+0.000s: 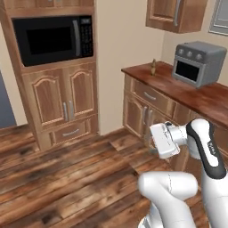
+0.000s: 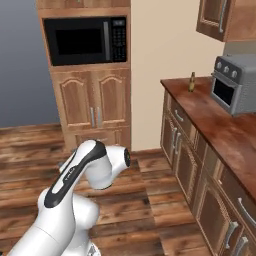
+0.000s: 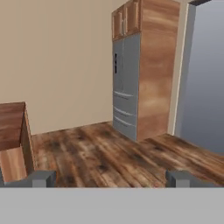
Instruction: Place the drinks on the dining counter in a tight cluster.
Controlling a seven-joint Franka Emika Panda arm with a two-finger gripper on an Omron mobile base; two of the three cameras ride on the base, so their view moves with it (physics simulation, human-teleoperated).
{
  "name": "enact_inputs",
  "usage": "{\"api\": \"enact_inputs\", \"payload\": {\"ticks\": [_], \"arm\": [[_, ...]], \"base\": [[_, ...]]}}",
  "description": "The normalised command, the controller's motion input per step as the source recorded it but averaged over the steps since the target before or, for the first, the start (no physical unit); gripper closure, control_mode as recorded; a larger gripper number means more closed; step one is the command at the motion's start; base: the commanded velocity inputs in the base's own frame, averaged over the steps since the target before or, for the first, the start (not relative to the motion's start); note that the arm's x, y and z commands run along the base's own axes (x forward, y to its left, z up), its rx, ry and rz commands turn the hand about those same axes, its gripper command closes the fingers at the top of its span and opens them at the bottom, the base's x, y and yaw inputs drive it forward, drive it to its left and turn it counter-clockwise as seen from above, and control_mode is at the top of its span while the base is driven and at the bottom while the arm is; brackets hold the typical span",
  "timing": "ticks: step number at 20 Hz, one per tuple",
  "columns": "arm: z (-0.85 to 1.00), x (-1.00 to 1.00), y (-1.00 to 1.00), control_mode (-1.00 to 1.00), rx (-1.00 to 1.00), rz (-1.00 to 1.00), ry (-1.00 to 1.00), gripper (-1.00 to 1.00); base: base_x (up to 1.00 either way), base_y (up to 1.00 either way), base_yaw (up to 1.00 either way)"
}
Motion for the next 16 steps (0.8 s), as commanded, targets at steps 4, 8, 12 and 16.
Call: {"api": "enact_inputs", "payload": {"ticks": [4, 8, 12, 16], "arm": [[0.0, 0.0, 0.0, 1.0, 0.0, 0.0, 0.0, -1.0], [0.0, 0.0, 0.0, 1.0, 0.0, 0.0, 0.0, -1.0], [0.0, 0.0, 0.0, 1.0, 0.0, 0.0, 0.0, -1.0], [0.0, 0.0, 0.0, 1.0, 0.0, 0.0, 0.0, -1.0]], "base": [[0.94, 0.0, 0.0], [0.94, 0.0, 0.0], [0.94, 0.0, 0.0], [0.94, 0.0, 0.0]]}}
